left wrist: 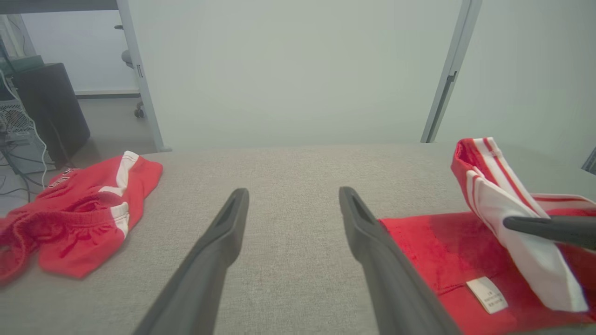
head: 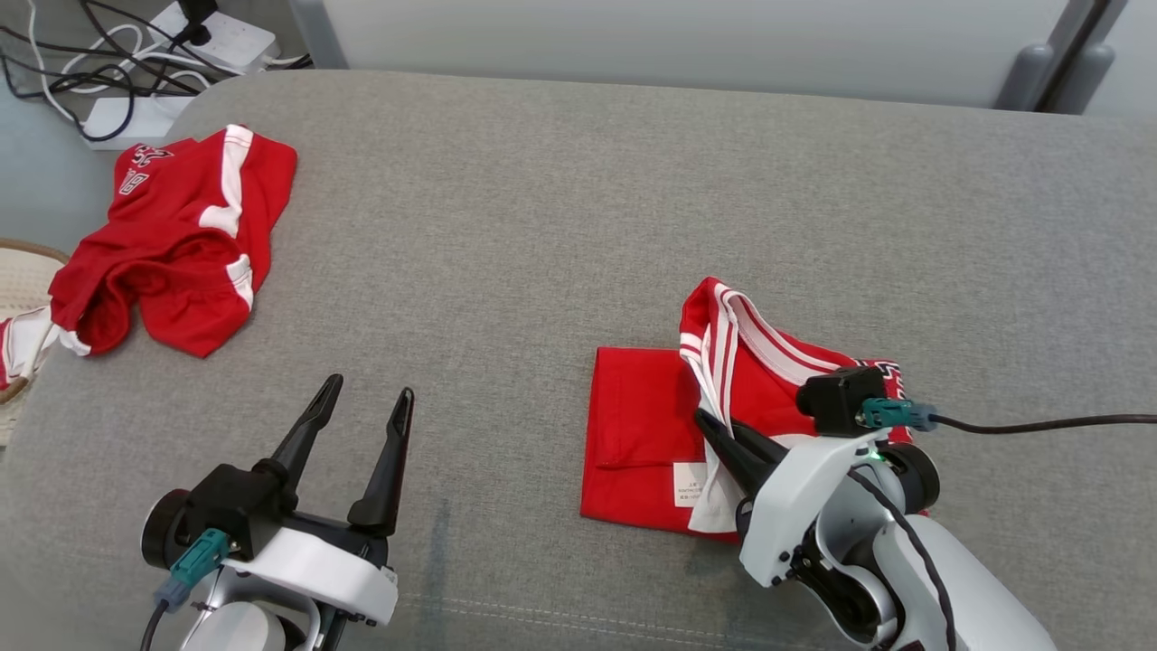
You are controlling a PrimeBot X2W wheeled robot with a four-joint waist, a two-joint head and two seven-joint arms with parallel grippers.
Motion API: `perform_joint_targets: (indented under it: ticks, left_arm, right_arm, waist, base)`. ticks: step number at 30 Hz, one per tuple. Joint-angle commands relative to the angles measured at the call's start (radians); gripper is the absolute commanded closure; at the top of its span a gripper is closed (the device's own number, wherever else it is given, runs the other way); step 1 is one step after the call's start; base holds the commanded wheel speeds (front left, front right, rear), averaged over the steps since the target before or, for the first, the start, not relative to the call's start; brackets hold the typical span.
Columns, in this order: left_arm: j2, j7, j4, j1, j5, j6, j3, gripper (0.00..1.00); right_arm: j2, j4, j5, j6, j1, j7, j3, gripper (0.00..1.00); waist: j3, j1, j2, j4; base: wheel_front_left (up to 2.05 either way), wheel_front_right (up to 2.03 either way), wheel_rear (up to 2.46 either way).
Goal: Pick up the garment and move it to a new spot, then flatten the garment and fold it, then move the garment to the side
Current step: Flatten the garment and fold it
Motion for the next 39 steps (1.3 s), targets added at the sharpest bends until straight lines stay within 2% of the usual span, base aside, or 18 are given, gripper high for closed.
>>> perform_joint_targets:
  ticks: [1, 5, 6, 7, 8, 15, 21, 24, 27, 32, 33, 39]
  left_arm:
    - [0.019, 0.001, -0.02, -0.061, 0.007, -0.003, 0.035, 0.0]
    - [0.018, 0.001, -0.017, -0.066, 0.007, -0.001, 0.031, 0.0]
    - [0.017, 0.001, -0.016, -0.067, 0.007, -0.001, 0.03, 0.0]
    - [0.017, 0.001, -0.015, -0.069, 0.007, -0.001, 0.029, 0.0]
    - [0.016, 0.001, -0.014, -0.071, 0.006, -0.003, 0.027, 0.0]
    - [0.007, 0.0, 0.0, -0.081, 0.002, -0.011, 0.013, 0.0]
    - [0.003, -0.002, 0.01, -0.082, -0.001, -0.007, 0.011, 0.0]
    - [0.005, -0.004, 0.014, -0.078, -0.004, -0.004, 0.016, 0.0]
    - [0.009, -0.005, 0.016, -0.068, -0.009, 0.003, 0.023, 0.0]
    - [0.024, -0.006, 0.009, -0.05, -0.016, 0.02, 0.045, 0.0]
    - [0.053, -0.002, -0.008, -0.028, -0.027, 0.044, 0.075, 0.0]
    - [0.074, -0.003, -0.013, 0.009, -0.034, 0.066, 0.101, 0.0]
  right_arm:
    - [0.016, -0.009, 0.003, 0.0, -0.035, -0.02, 0.025, 1.0]
    - [0.027, 0.059, 0.02, 0.0, -0.072, -0.052, 0.058, 1.0]
    - [0.029, 0.074, 0.025, 0.0, -0.081, -0.058, 0.066, 0.89]
    - [0.031, 0.087, 0.03, 0.0, -0.09, -0.064, 0.079, 0.51]
    - [0.033, 0.094, 0.04, 0.0, -0.099, -0.073, 0.094, 0.0]
    - [0.04, 0.147, 0.099, 0.0, -0.15, -0.121, 0.183, 0.0]
    - [0.041, 0.022, 0.223, 0.0, -0.185, -0.213, 0.265, 0.0]
    - [0.005, -0.051, 0.238, 0.0, -0.186, -0.276, 0.24, 0.0]
    - [-0.071, -0.1, 0.201, 0.0, -0.158, -0.341, 0.168, 0.0]
    - [-0.179, -0.143, 0.063, 0.0, -0.052, -0.422, -0.045, 0.0]
    - [-0.208, -0.166, -0.188, 0.0, 0.167, -0.454, -0.359, 0.0]
    - [-0.168, -0.168, -0.253, 0.0, 0.297, -0.458, -0.438, 0.0]
  waist:
    - [0.003, 0.0, -0.0001, 0.007]
    - [0.011, 0.0, -0.0001, 0.015]
    - [0.013, 0.0, -0.0001, 0.015]
    - [0.015, 0.0, -0.0001, 0.016]
    - [0.017, 0.0, -0.0001, 0.016]
    - [0.021, 0.0, -0.0001, 0.017]
    - [0.02, 0.0, -0.0001, 0.01]
    - [0.013, 0.0, -0.0001, 0.0]
    - [0.001, 0.0, -0.0001, -0.017]
    - [-0.016, 0.0, -0.0001, -0.053]
    - [-0.037, 0.0, -0.0001, -0.106]
    - [-0.074, 0.0, -0.0001, -0.138]
  base:
    - [0.0, 0.0, 0.0]
    - [0.0, 0.0, 0.0]
    - [0.0, 0.0, 0.0]
    - [0.0, 0.0, 0.0]
    - [0.0, 0.0, 0.0]
    - [0.0, 0.0, 0.0]
    - [0.0, 0.0, 0.0]
    - [0.0, 0.0, 0.0]
    - [0.0, 0.0, 0.0]
    - [0.0, 0.0, 0.0]
    - [0.0, 0.0, 0.0]
    - [0.0, 0.0, 0.0]
